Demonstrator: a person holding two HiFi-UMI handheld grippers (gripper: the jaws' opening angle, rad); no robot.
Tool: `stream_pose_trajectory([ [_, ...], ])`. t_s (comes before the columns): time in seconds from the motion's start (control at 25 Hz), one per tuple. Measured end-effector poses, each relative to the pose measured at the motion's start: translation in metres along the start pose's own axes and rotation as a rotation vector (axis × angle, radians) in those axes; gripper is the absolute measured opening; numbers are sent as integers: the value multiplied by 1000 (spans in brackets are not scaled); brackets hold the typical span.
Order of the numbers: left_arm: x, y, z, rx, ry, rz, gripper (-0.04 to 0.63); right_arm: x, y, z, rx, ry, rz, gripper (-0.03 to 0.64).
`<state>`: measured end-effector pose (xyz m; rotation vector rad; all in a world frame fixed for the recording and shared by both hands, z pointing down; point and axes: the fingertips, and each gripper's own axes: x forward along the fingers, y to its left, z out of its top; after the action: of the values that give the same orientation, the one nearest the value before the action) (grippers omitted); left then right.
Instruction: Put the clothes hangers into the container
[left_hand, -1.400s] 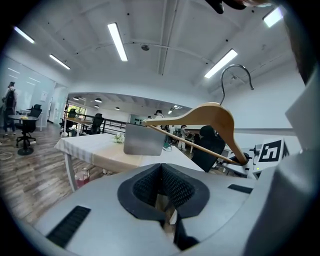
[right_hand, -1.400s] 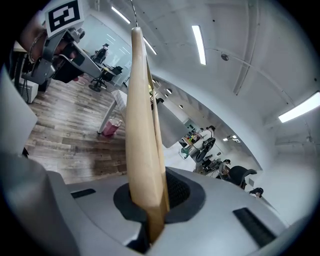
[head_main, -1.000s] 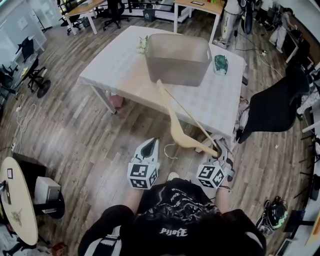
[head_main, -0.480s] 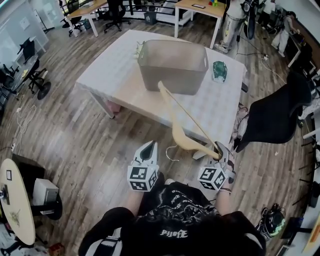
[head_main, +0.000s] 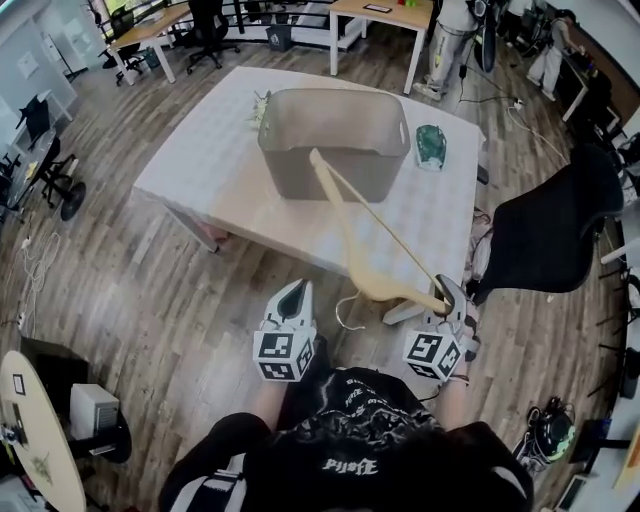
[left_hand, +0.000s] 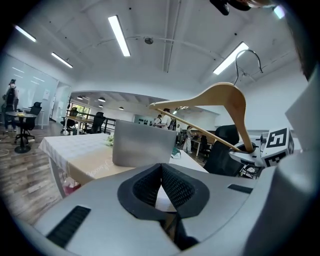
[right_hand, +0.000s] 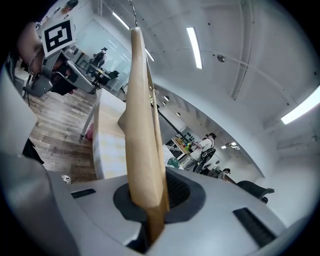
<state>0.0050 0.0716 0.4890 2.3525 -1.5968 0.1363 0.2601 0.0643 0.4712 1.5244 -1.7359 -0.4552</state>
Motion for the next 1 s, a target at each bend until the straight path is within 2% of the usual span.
stream_pose_trajectory([
  [0.2,54,33,23,18,3,-21,20,49,-18,24,31,1,-31,11],
  [0.4,108,76,42,-12,14,-53,20,95,-29,54,4,13,-50,11],
  [0.56,142,103,60,2,16,-84,20,132,-35,75,24,30,-71,11],
  [1.0,205,177,83,14,37,-155,20,201,-44,124,-35,90,-125,11],
])
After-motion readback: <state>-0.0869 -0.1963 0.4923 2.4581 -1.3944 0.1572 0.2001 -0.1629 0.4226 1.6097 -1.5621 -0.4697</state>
